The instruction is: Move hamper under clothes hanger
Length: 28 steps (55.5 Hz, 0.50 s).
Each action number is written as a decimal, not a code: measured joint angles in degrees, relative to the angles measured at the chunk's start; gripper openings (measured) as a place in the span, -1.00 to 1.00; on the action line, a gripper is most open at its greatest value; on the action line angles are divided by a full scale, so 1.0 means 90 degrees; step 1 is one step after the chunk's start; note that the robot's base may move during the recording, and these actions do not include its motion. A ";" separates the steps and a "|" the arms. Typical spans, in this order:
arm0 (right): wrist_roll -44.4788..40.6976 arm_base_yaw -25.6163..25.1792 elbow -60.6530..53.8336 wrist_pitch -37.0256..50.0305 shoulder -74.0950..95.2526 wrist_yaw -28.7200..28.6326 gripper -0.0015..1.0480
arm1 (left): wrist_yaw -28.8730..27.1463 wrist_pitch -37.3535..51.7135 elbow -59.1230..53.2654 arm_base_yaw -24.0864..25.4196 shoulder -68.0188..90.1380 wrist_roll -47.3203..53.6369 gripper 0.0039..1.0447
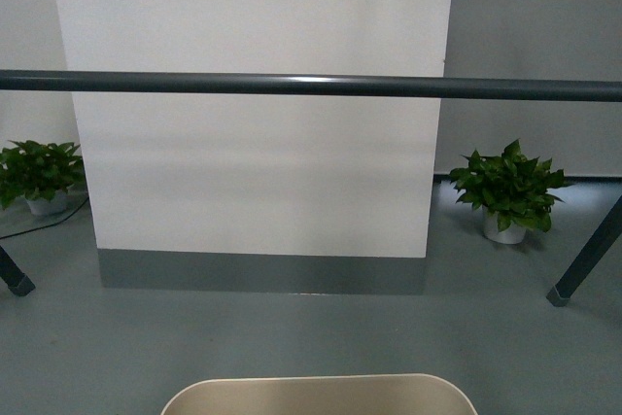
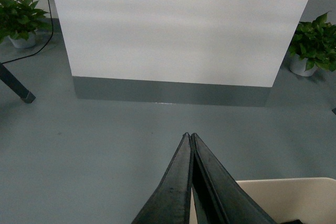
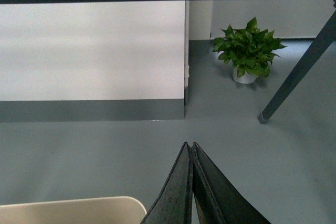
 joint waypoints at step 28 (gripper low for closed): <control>-0.0002 -0.0447 -0.1707 -0.0185 -0.1848 -0.0457 -0.96 | 0.0532 -0.0301 -0.1586 0.0549 -0.1889 0.0032 -0.94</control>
